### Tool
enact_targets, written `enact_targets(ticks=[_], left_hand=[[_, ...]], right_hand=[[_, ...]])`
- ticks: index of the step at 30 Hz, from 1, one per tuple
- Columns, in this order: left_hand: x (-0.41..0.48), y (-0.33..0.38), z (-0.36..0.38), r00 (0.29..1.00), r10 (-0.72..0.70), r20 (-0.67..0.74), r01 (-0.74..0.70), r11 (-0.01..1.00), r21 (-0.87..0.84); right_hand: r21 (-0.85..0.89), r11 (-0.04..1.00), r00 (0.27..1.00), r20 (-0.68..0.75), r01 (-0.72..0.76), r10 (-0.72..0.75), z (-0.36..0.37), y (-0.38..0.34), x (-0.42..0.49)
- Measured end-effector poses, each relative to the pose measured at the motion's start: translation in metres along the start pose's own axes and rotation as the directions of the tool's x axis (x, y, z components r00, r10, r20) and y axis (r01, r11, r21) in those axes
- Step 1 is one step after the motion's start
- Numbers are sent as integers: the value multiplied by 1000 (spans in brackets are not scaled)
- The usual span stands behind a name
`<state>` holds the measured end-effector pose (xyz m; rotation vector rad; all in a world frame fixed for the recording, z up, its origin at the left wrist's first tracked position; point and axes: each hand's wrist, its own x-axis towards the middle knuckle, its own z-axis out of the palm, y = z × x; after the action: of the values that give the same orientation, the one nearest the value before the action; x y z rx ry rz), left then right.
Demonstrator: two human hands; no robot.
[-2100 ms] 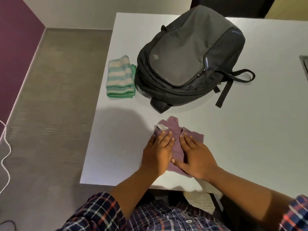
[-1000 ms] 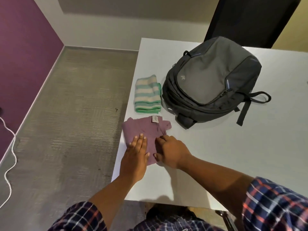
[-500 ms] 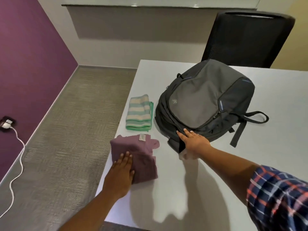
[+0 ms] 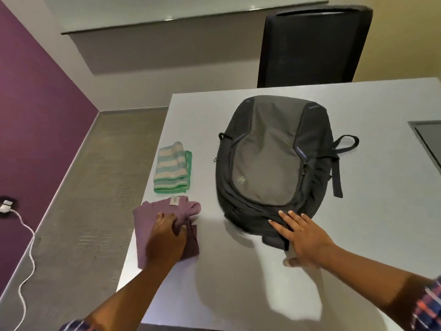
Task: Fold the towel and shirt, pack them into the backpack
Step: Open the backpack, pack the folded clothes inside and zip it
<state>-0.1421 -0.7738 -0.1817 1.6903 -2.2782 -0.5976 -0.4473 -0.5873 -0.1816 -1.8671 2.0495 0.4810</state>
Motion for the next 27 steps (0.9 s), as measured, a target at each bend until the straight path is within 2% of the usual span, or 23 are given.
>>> enact_targets(ticks=[2,4,7,9,12,17,20,23,27], left_hand=[[1,26,3,997,81,14,-81,996,-40],[7,50,10,991,96,89,-89,993,-81],[19,86,28,976,64,208,-45,994,-95],[26,100,45,957,45,287,9,983,-181],[34,112,66,929,-31,369,115,971,-209],[45,119,84,947,-98,306,178,952,-247],[45,109,92,927,-91,365,171,966,-193],[38,108,92,914,-89,396,188,958,-217],[31,96,91,955,-6,297,23,998,-54]], right_hand=[[35,999,1000,5,6,-7,23,15,-26],[-9,1000,996,90,21,-20,47,27,-53],[-85,984,986,64,156,-151,67,41,-89],[-63,983,982,99,170,-163,76,46,-104],[-16,987,979,127,160,-157,90,48,-112],[48,989,979,145,136,-142,85,44,-112],[50,993,978,176,108,-115,82,41,-111],[70,994,976,197,81,-93,83,36,-109],[50,997,975,209,64,-73,82,34,-109]])
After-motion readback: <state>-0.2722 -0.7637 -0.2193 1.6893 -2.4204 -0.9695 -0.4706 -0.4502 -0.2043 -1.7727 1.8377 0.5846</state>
